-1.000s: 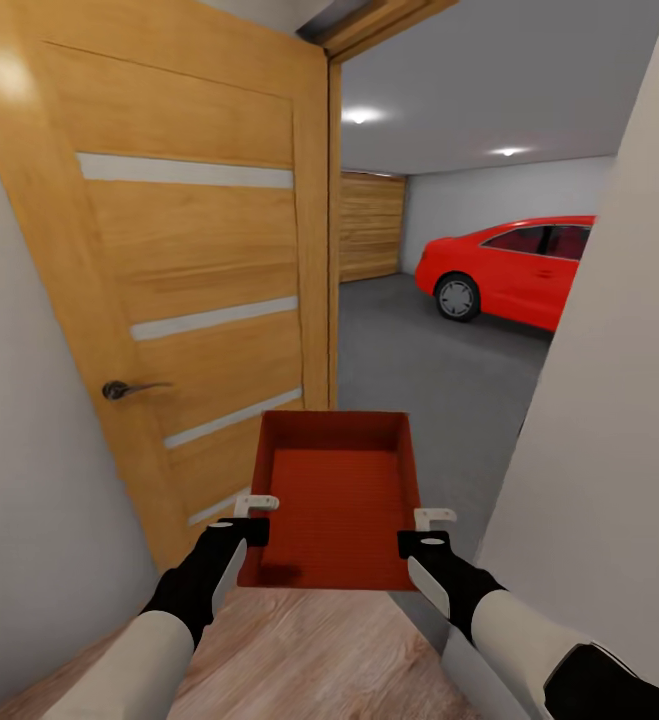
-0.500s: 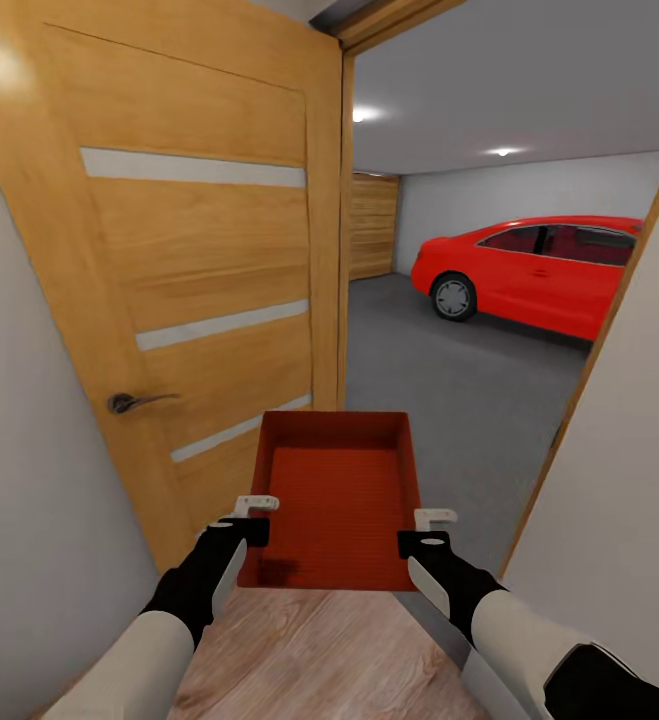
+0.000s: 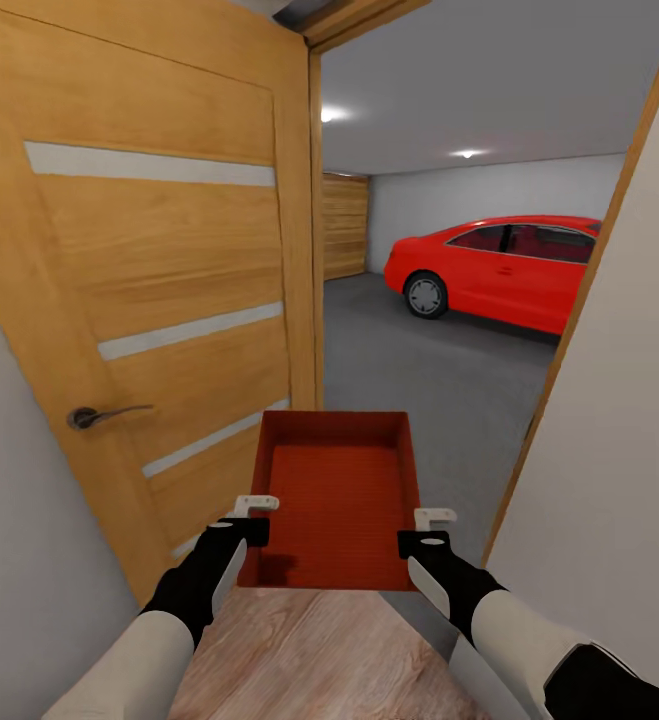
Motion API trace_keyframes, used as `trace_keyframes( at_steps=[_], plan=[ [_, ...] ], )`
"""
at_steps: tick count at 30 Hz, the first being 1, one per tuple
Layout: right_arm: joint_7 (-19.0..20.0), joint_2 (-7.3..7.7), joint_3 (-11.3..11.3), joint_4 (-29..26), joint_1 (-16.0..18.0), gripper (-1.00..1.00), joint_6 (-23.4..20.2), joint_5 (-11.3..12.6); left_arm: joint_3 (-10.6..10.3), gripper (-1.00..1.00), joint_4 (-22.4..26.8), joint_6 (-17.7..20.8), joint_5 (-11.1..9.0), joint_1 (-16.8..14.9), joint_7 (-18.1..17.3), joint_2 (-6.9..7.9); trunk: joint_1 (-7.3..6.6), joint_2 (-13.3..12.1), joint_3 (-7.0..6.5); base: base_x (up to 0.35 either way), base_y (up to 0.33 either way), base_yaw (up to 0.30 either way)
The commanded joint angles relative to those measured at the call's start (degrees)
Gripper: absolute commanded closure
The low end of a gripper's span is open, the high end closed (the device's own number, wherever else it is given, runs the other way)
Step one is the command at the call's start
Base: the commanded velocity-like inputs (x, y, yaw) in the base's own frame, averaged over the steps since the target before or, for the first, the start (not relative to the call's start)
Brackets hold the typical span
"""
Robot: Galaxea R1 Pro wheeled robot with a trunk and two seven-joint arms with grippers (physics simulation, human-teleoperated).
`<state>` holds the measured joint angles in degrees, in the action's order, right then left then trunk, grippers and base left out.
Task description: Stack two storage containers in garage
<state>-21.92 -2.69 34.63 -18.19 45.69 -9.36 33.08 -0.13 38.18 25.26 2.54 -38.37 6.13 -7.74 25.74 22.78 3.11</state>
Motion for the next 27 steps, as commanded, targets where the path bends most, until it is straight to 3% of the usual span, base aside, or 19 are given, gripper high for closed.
trace_keyframes(
  at_steps=[1, 10, 20, 27],
  plan=[
    [-0.41, -0.04, 0.05, -0.03, 0.10, 1.00, -0.39, 0.40, -0.12, 1.00, 0.14, 0.49, 2.11, -0.01, 1.96, -0.08, 0.04, 0.14, 0.13, 0.000, 0.000, -0.245],
    [-0.41, -0.03, 0.04, -0.03, 0.10, 1.00, -0.39, 0.40, -0.13, 1.00, 0.06, 0.53, 2.11, 0.03, 1.96, -0.08, 0.04, 0.14, 0.13, 0.038, 0.042, -0.234],
    [-0.36, -0.03, 0.01, -0.03, 0.10, 1.00, -0.39, 0.40, -0.13, 1.00, 0.05, 0.50, 2.14, 0.00, 1.96, -0.08, 0.04, 0.14, 0.13, 0.172, 0.244, -0.025],
    [-0.40, -0.03, 0.03, -0.01, 0.10, 1.00, -0.39, 0.40, -0.12, 1.00, 0.11, 0.49, 2.20, -0.01, 1.96, -0.08, 0.04, 0.14, 0.13, 0.051, 0.054, -0.157]
  ],
)
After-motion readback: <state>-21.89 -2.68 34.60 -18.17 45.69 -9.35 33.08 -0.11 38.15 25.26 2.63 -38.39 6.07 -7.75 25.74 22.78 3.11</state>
